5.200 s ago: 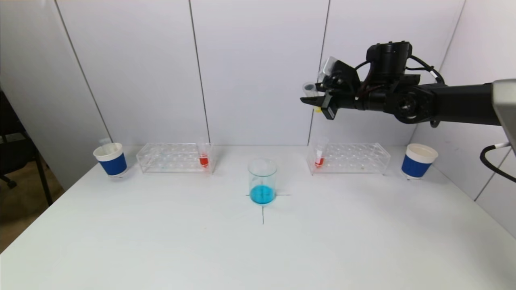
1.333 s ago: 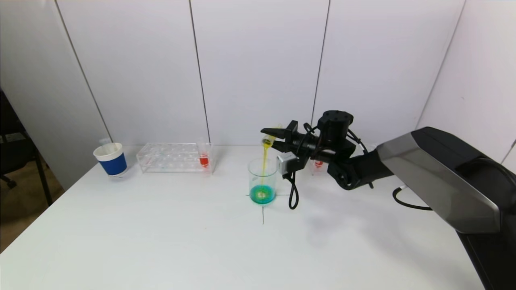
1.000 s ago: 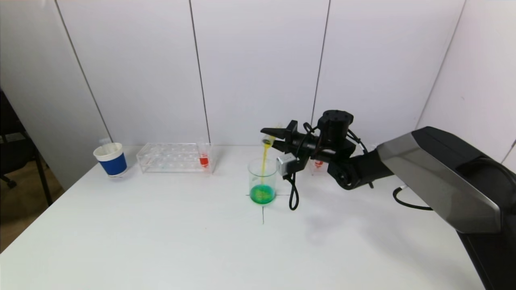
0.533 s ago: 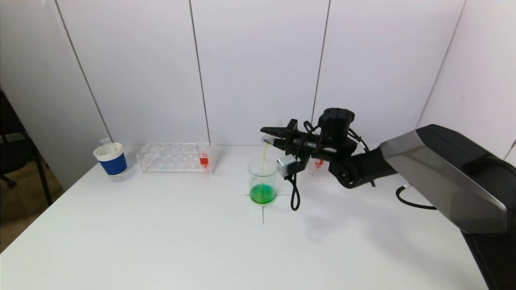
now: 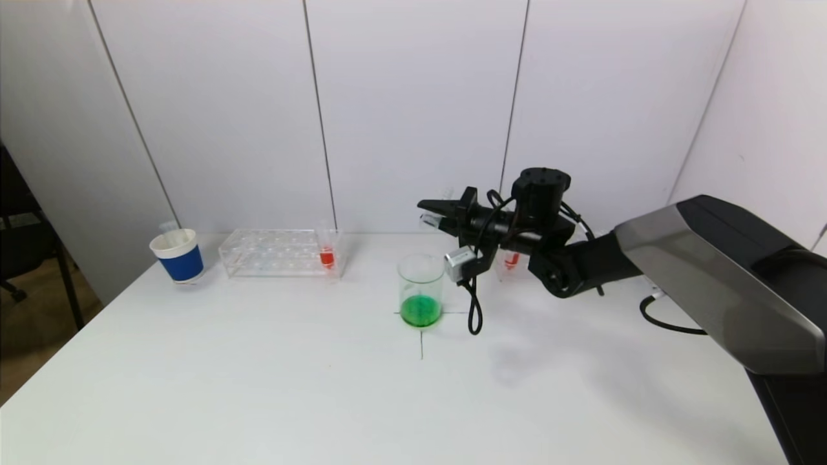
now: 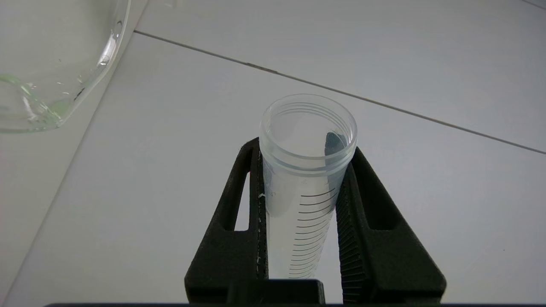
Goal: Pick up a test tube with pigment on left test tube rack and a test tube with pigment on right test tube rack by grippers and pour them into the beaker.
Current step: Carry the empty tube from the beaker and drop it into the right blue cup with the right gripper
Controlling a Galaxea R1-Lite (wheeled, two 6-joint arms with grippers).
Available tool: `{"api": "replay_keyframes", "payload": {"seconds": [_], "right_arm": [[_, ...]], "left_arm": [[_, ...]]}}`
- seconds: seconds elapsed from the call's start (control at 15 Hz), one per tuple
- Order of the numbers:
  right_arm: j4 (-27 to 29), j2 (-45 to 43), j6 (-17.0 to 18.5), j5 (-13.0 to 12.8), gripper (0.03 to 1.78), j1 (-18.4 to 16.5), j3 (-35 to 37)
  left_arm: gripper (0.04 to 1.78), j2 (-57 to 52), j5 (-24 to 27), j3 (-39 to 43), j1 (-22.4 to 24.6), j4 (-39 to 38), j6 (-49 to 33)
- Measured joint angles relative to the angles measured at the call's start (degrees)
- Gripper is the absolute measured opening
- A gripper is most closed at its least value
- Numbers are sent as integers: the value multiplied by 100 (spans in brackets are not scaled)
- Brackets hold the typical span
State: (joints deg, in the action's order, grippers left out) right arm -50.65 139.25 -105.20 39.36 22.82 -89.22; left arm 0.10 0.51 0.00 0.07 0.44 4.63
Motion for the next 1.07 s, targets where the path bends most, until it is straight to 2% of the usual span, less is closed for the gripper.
{"api": "replay_keyframes", "payload": {"seconds": [0.33, 0.4, 0.53, 0.67, 0.8, 1.07], "right_arm": [[22, -37, 30, -21, 52, 7, 24], [30, -39, 83, -26, 52, 9, 30], [57, -39, 418, -65, 52, 5, 59], [60, -45, 992, -266, 52, -24, 61], [77, -63, 1720, -508, 52, -59, 59], [193, -205, 3768, -1464, 52, -67, 61]], "left_arm": [[176, 0, 4, 0, 0, 0, -1], [176, 0, 6, 0, 0, 0, -1], [176, 0, 9, 0, 0, 0, -1], [176, 0, 6, 0, 0, 0, 0], [176, 0, 6, 0, 0, 0, 0], [176, 0, 9, 0, 0, 0, -1]]}}
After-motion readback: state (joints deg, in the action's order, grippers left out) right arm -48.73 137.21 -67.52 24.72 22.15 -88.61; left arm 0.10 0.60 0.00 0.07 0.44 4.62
